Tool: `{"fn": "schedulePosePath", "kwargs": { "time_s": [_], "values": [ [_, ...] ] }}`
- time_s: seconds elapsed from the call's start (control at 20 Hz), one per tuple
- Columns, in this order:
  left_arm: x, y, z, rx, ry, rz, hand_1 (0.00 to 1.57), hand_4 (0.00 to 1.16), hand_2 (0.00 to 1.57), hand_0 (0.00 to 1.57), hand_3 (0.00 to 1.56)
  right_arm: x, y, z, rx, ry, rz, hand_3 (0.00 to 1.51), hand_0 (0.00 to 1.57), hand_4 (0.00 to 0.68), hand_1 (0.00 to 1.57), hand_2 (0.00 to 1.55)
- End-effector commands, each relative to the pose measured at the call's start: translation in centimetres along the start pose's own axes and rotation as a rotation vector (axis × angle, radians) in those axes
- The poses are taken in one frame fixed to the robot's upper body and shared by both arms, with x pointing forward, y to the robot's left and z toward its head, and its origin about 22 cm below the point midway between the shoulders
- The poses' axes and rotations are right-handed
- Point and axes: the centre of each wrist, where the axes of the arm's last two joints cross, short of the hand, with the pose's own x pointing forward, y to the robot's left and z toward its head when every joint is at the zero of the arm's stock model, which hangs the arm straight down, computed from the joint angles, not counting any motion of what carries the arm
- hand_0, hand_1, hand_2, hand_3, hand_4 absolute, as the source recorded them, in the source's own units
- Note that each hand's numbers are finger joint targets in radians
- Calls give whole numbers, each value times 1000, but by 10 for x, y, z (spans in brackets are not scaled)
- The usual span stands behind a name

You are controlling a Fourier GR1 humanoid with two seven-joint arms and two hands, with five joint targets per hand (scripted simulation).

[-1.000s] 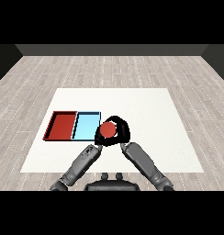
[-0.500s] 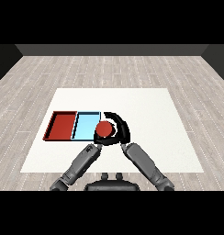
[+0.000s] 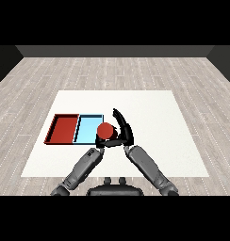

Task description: Pick the red can and put it in the red box

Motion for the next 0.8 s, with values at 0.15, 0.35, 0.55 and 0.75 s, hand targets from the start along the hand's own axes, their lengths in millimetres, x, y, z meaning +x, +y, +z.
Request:
{"fn": "schedulePosePath", "kwargs": {
  "time_s": [0.15,0.35,0.55,0.75],
  "values": [
    [12,17,-2,25,-16,-3,1571,1132,1571,1571,1476,-15,-6,9,-19,-12,-9,0,0,0,0,0],
    [-7,0,-6,26,-24,-43,1571,1132,1571,1571,1456,-4,-27,10,-54,-8,-71,0,0,0,0,0],
    [3,28,-6,48,-23,-32,1571,1132,1558,1571,1467,37,-67,23,-23,-61,-52,0,0,0,0,0],
    [12,30,-18,84,-40,-65,1571,1127,1571,1571,1472,51,-85,36,-77,-65,-95,0,0,0,0,0]
  ]
}}
